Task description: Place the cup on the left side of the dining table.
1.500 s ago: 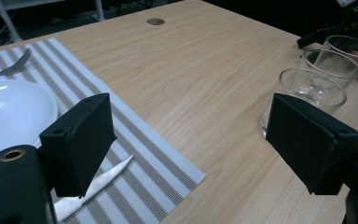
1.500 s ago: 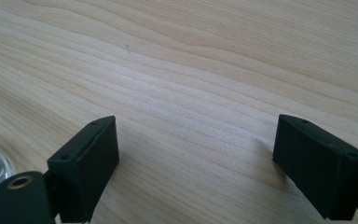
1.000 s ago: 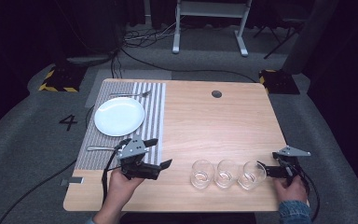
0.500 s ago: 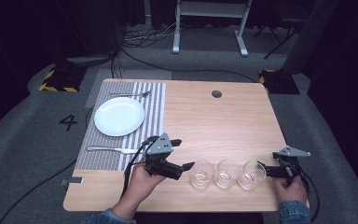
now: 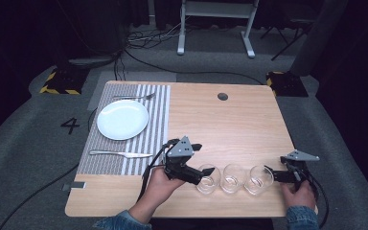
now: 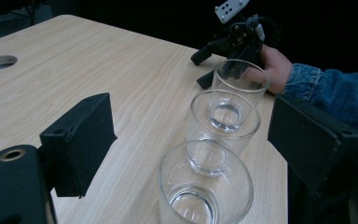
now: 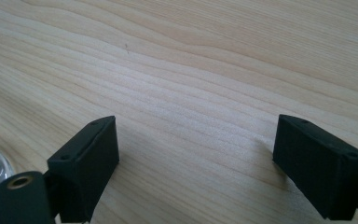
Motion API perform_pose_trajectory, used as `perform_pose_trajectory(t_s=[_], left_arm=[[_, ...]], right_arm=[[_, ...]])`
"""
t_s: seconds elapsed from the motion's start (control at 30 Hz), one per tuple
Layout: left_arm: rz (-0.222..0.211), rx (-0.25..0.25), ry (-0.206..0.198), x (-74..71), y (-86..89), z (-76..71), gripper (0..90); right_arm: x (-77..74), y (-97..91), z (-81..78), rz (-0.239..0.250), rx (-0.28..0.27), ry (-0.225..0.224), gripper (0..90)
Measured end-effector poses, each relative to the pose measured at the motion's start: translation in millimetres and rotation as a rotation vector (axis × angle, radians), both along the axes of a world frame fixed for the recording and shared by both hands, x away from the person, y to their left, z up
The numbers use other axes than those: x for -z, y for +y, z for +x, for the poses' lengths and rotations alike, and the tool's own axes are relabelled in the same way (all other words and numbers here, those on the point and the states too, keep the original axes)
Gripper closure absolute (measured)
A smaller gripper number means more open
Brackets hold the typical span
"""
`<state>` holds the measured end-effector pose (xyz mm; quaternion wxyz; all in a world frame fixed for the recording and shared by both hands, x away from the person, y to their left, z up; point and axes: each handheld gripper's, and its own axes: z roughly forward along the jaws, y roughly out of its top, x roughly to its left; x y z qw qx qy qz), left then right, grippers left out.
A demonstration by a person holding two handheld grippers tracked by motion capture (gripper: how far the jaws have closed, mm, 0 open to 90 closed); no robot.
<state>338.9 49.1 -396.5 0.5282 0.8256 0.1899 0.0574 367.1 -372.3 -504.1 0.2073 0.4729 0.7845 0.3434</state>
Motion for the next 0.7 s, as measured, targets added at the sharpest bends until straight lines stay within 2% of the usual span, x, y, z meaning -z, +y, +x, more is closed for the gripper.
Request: perform_pose_trajectory(t_s=[0.07, 0.1, 0.13, 0.17, 0.2, 0.27, 0.4, 0.43, 0.5, 0.7], left_arm=[[-0.001, -0.001, 0.003, 1.3, -2.4, -0.2, 14.4], [-0.018, -0.015, -0.013, 3.6, -5.2, -0.6, 13.8], [-0.018, -0.015, -0.013, 3.6, -5.2, -0.6, 12.4], [-0.038, -0.017, -0.017, 5.2, -6.0, -0.6, 11.1], [-0.053, -0.017, -0.014, 7.1, -7.3, -0.7, 11.1], [-0.056, -0.012, -0.009, 11.7, -11.0, 0.2, 7.5], [-0.013, -0.008, 0.019, 28.1, -21.5, 4.0, 4.2], [-0.013, -0.008, 0.019, 28.1, -21.5, 4.0, 3.6], [0.022, -0.013, 0.028, 39.7, -26.8, 3.8, 3.3], [0.055, -0.02, 0.03, 54.3, -32.8, 2.0, 0.0]], right_arm=[[0.0, 0.0, 0.0, 0.0, 0.0, 0.0, 14.5], [0.0, 0.0, 0.0, 0.0, 0.0, 0.0, 14.5], [0.0, 0.0, 0.0, 0.0, 0.0, 0.0, 14.5], [-0.1, -0.1, 0.0, 0.0, -0.001, 0.001, 14.5], [-0.1, -0.1, 0.0, 0.0, -0.001, 0.001, 14.5], [-0.1, -0.1, 0.0, 0.0, -0.001, 0.001, 14.5], [-0.1, -0.1, 0.0, 0.0, -0.001, 0.001, 14.5], [-0.1, -0.1, 0.0, 0.0, -0.001, 0.001, 14.5], [0.0, -0.1, 0.0, 0.0, 0.0, 0.0, 14.5], [-0.1, -0.1, 0.0, 0.0, -0.001, 0.001, 14.5]])
